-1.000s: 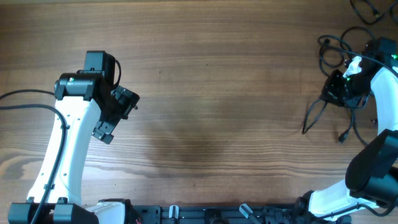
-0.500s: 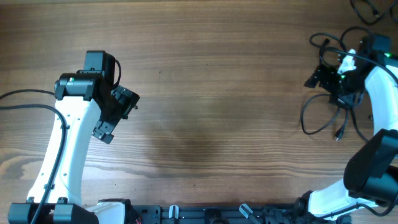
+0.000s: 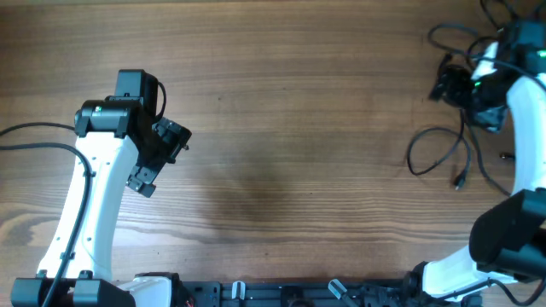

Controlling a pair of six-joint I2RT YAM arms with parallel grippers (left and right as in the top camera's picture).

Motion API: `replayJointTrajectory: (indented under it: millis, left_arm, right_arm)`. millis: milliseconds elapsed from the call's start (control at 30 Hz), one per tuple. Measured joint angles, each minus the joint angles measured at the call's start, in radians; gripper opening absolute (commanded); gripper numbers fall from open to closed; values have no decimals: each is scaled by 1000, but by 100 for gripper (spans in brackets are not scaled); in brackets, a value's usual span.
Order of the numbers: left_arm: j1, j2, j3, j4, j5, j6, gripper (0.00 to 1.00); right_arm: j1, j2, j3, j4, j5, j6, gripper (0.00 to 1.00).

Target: Untangle cables

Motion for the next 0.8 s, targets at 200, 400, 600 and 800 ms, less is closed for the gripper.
replayJointTrajectory:
  millis: [200, 400, 600, 800]
  left_arm:
    - [0, 0, 0, 3, 0, 0, 100]
    - [0, 0, 0, 6, 0, 0, 100]
    - [0, 0, 0, 8, 0, 0, 100]
    - [0, 0, 0, 14, 0, 0, 100]
  right_arm:
    - [-254, 0, 20, -8, 56, 62, 100]
    - [-420, -4, -190, 86, 114, 172, 100]
    - [-543, -5, -374, 206, 176, 317, 100]
    - [-553, -5, -555, 388, 205, 402, 79]
